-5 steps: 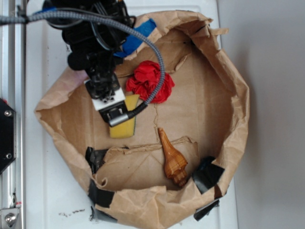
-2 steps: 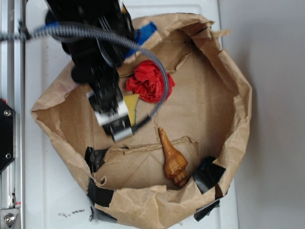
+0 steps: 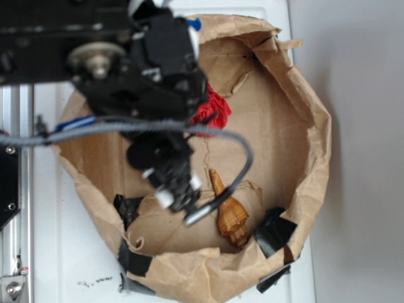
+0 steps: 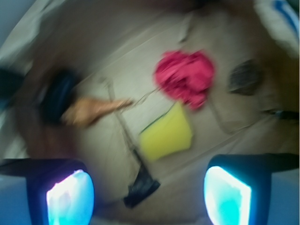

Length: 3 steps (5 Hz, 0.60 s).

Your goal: Grab the green sponge.

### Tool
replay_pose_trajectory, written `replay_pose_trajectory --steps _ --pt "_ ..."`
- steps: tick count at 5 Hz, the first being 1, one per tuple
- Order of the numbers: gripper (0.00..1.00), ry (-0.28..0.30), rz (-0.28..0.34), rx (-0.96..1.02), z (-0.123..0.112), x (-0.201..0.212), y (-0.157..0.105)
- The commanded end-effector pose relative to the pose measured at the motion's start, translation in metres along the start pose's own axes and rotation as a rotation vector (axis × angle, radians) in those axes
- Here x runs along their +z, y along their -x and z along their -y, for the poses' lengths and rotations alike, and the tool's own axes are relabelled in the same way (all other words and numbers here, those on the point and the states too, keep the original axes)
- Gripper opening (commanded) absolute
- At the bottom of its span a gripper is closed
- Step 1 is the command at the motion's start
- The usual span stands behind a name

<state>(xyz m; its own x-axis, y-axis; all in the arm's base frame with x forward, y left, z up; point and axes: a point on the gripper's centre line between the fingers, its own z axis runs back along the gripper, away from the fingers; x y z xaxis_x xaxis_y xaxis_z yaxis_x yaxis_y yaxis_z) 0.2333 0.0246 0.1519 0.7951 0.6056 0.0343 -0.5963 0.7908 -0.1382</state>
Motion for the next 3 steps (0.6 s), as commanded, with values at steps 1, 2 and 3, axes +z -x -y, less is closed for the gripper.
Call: replay_pose_trajectory --steps 1,2,3 --pt "1.00 -0.020 0.129 0.380 -0.0124 -0.0024 -0.0022" --pt "1.00 -0.030 0.079 0.457 -0.0123 -0.0053 0.0025" --pt "1.00 -0.030 0.079 0.457 -0.0123 -0.0053 0.0025"
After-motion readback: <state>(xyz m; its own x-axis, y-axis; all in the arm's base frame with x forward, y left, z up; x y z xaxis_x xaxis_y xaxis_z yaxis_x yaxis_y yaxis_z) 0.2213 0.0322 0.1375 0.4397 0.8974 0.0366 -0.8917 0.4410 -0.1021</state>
